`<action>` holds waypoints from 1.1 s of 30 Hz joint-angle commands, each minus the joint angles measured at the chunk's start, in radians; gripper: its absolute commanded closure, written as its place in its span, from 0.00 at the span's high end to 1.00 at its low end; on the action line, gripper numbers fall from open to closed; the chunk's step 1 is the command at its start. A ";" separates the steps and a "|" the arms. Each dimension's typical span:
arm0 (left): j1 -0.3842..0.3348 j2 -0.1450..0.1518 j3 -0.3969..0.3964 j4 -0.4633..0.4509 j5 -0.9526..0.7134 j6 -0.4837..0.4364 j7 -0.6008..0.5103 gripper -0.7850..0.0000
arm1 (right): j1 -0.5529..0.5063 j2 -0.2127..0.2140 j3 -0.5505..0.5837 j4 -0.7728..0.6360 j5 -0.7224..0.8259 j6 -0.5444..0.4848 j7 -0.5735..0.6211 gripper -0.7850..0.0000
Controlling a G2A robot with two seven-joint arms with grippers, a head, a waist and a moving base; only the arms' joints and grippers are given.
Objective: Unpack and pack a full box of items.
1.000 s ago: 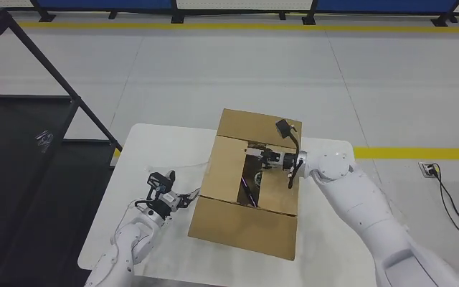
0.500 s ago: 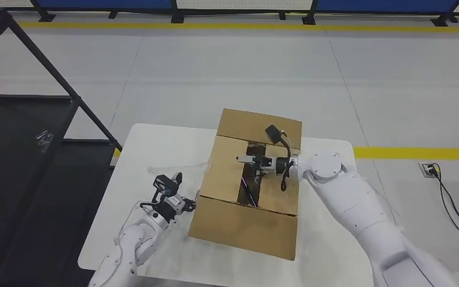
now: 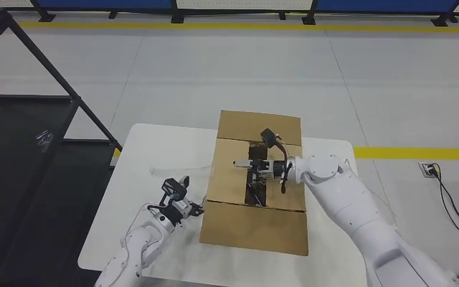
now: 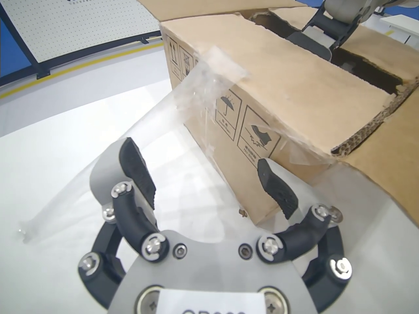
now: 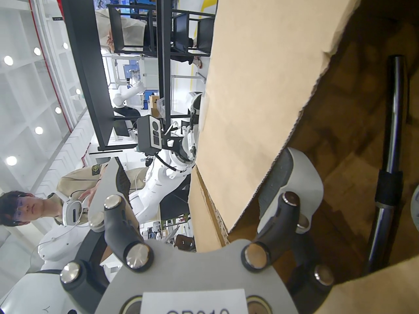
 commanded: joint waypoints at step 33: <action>0.183 0.057 -0.290 -0.144 -0.049 0.020 0.012 1.00 | 0.000 -0.091 0.015 -0.115 -0.005 -0.139 -0.223 1.00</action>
